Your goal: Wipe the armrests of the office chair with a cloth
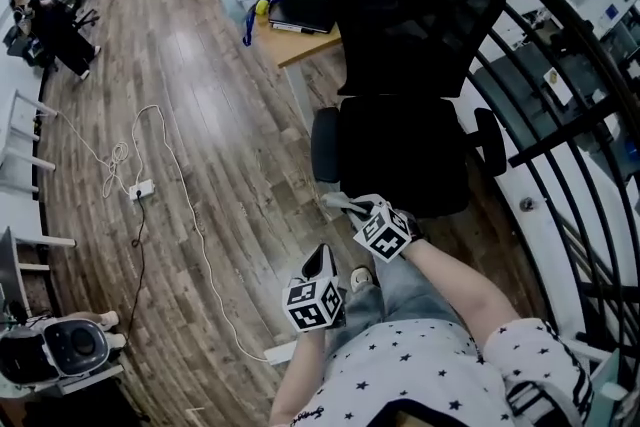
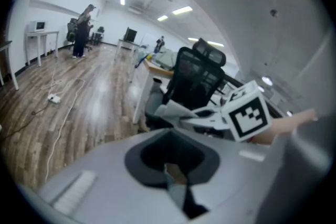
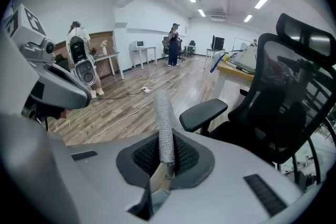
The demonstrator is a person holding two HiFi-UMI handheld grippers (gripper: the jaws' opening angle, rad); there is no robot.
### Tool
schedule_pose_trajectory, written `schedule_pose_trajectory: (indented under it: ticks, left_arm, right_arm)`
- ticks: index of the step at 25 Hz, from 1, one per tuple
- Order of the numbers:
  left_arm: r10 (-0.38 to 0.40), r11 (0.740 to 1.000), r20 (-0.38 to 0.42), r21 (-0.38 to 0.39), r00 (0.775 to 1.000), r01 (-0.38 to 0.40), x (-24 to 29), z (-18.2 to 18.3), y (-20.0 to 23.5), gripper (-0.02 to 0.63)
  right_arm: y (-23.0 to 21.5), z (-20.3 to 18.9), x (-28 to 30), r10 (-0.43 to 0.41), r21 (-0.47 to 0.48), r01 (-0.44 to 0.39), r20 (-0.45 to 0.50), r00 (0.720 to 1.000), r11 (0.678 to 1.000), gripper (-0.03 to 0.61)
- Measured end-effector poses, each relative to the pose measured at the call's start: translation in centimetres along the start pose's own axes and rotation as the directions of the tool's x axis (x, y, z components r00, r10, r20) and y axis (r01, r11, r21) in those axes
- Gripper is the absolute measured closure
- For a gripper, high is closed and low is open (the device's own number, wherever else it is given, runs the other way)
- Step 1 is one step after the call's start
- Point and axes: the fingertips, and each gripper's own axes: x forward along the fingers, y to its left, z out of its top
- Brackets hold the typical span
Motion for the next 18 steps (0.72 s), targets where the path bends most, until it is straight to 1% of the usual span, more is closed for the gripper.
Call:
schedule_pose_trajectory:
  ticks: [8,14,18]
  left_arm:
    - [-0.086,0.994,-0.008,0.064,0.996,0.086,-0.4,0.2,-2.4,0.606]
    - [-0.134,0.984,-0.032,0.117,0.99,0.137,-0.2,0.3,-4.5,0.606]
    - [-0.167,0.975,-0.045,0.142,0.985,0.172,-0.1,0.5,-6.0,0.606]
  right_arm:
    - [0.1,-0.3,-4.8,-0.087,0.055,0.084,0.052,0.995,0.995,0.554]
    - [-0.3,-0.6,-8.5,-0.14,0.094,0.132,0.087,0.986,0.987,0.554]
    - [-0.4,-1.3,-10.5,-0.167,0.14,0.153,0.099,0.981,0.978,0.554]
